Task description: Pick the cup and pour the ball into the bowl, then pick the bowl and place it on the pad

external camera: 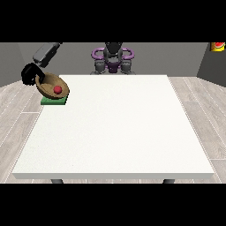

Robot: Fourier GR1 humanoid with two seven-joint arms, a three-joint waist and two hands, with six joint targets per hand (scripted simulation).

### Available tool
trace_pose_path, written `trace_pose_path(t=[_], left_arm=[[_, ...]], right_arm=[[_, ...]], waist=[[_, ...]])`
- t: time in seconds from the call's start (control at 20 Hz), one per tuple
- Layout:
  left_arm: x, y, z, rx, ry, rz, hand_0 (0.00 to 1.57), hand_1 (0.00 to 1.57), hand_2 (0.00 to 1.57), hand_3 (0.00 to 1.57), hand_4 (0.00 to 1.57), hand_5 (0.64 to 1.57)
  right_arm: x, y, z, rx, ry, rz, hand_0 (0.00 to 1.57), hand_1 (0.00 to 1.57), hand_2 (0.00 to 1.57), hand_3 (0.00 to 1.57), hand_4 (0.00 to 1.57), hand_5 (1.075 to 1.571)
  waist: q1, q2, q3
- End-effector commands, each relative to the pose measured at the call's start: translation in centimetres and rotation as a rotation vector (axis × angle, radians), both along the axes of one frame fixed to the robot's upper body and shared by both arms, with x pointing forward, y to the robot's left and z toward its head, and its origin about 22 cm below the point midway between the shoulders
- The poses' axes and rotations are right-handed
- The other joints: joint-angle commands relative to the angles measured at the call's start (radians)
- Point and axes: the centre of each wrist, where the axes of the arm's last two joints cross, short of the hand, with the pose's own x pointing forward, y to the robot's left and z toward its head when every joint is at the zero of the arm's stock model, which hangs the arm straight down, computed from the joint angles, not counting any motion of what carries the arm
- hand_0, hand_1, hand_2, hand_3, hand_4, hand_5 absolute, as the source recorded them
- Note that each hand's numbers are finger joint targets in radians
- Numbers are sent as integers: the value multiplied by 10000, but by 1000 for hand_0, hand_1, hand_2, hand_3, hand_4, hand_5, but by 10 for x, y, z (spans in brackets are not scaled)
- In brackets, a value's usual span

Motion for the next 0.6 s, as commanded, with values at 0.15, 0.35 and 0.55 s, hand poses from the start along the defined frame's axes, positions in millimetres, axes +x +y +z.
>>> trace_pose_path(t=[0.15, 0.35, 0.55], left_arm=[[-7, 8, 12, -17, -630, -134, 0, 0, 0, 0, 1195, 1560], [-11, 13, 6, 75, -182, 283, 0, 0, 0, 0, 1192, 1562], [-9, 19, 8, 58, -791, 408, 0, 0, 0, 0, 1187, 1564]], right_arm=[[-7, -24, 18, -646, -581, -1256, 1555, 1555, 1512, 932, 0, 1554], [-6, -12, 2, -387, -454, -846, 1465, 1465, 1389, 796, 0, 1539], [26, 28, 4, 317, -1243, -911, 1451, 1451, 1383, 753, 0, 1540]], waist=[[238, 675, 54], [69, 265, 53], [10, 818, 47]])
